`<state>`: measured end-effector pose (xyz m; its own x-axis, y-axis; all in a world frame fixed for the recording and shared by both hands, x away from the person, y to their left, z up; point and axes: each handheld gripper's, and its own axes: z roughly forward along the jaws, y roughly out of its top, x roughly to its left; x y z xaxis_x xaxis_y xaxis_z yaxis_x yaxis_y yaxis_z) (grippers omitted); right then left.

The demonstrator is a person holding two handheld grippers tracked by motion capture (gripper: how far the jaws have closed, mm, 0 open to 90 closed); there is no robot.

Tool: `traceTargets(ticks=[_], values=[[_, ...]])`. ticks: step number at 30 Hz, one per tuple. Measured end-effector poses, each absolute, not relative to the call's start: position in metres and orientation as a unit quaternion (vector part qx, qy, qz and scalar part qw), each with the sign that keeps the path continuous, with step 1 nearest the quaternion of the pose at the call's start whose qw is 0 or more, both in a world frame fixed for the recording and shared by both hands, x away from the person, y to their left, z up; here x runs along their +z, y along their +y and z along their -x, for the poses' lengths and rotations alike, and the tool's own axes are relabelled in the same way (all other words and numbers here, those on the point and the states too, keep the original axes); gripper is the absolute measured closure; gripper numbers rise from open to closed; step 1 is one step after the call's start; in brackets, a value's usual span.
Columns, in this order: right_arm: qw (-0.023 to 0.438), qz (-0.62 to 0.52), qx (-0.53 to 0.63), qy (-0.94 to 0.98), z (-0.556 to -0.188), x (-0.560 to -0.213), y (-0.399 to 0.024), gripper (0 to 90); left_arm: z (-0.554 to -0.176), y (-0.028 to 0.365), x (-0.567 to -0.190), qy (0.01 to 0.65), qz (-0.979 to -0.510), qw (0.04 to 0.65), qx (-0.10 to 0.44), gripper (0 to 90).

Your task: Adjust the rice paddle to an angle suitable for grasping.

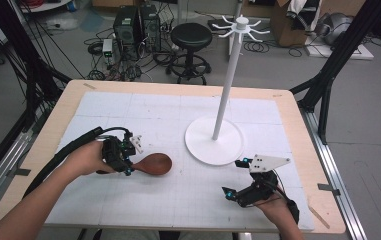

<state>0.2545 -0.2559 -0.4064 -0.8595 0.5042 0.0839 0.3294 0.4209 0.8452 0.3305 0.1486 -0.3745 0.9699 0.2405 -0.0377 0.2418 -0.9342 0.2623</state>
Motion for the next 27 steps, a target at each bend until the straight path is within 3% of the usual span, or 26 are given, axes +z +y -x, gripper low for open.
traceTargets(ticks=[27], values=[[0.089,-0.252,0.486,0.832,-0.255,-0.406,-0.262,0.3,-0.302,0.092,-0.358,0.065,-0.985,0.16,-0.01,77.6]])
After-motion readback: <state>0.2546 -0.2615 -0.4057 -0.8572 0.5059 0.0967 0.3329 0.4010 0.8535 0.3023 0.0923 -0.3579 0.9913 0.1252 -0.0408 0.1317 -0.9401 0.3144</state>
